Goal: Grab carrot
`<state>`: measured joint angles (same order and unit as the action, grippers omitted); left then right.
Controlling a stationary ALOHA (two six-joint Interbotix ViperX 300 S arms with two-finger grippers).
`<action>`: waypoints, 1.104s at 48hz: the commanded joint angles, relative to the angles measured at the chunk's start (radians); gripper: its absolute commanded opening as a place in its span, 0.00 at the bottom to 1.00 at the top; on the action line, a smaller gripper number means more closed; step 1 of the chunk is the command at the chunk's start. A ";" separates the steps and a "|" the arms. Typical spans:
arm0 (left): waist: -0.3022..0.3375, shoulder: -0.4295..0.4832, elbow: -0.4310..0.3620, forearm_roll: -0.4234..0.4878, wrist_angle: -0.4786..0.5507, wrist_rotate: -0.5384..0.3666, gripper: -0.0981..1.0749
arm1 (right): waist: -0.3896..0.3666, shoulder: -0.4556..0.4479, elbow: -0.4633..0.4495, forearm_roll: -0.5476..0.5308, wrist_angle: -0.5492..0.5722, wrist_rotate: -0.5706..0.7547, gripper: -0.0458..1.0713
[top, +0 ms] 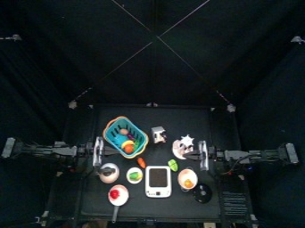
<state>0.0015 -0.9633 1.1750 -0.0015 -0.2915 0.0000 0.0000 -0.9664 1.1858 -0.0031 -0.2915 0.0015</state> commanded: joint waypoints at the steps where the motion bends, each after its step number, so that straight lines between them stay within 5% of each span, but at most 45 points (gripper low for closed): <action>1: -0.049 0.071 -0.058 -0.014 0.055 -0.002 0.05 | 0.002 0.032 -0.017 0.000 -0.003 0.000 0.03; 13: -0.094 0.356 -0.252 -0.014 0.322 -0.002 0.08 | -0.003 0.173 -0.020 0.000 -0.003 0.000 0.05; 24: -0.109 0.505 -0.373 0.008 0.494 0.003 0.17 | 0.003 0.206 -0.015 0.002 -0.003 0.000 0.05; 25: -0.112 0.555 -0.419 0.020 0.566 0.005 0.28 | 0.003 0.206 -0.015 0.000 -0.003 0.000 0.05; 37: -0.112 0.664 -0.502 0.161 0.695 0.005 0.65 | 0.003 0.202 -0.011 0.000 0.000 0.000 0.05; 43: -0.112 0.736 -0.560 0.339 0.744 0.003 0.90 | 0.003 0.202 -0.002 0.002 0.015 0.002 0.05; 53: -0.120 0.838 -0.620 0.511 0.801 0.005 0.96 | 0.003 0.196 0.006 0.008 0.061 0.006 0.05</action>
<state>-0.1120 -0.1565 0.6044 0.4587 0.4817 0.0061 0.0015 -0.7670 1.2011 0.0015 -0.2393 0.0046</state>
